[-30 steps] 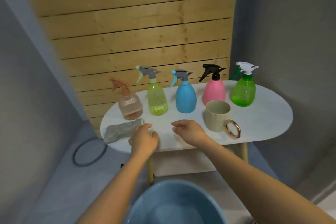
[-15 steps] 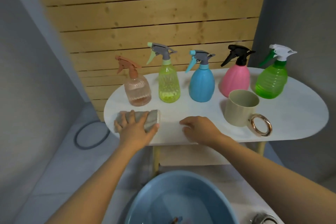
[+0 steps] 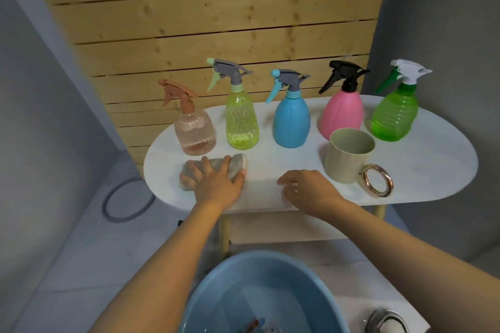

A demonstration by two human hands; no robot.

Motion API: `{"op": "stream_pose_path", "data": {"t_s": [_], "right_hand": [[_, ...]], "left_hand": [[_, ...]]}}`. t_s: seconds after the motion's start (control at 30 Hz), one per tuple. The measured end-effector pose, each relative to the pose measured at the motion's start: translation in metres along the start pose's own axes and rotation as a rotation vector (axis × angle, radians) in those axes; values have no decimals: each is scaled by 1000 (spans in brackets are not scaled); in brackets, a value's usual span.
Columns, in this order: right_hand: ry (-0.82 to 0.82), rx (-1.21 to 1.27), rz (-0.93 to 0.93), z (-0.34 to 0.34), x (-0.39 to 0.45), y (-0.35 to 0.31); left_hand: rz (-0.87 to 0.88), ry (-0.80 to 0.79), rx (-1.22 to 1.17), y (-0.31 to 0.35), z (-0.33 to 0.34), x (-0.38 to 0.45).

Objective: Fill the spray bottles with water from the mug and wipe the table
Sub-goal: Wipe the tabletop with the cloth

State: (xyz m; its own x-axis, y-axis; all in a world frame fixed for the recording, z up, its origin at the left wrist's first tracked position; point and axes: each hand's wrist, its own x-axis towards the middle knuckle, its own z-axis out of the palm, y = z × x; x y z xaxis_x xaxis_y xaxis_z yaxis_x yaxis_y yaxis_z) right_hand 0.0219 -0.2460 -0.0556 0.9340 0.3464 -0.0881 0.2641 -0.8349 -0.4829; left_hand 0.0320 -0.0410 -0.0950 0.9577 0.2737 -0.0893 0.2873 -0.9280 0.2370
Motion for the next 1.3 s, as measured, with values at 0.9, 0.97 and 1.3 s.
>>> {"op": "stream_pose_path", "data": {"t_s": [0.9,0.97,1.3], "right_hand": [[399,165,411,-65,-41,78],[429,65,390,-72,-45,78],[608,-329,476,-106,-60,140]], "left_hand": [[278,-101,86,81,21,-50],[216,-84,80,92,25,-45],[308,-79,133,233,62,-30]]}}
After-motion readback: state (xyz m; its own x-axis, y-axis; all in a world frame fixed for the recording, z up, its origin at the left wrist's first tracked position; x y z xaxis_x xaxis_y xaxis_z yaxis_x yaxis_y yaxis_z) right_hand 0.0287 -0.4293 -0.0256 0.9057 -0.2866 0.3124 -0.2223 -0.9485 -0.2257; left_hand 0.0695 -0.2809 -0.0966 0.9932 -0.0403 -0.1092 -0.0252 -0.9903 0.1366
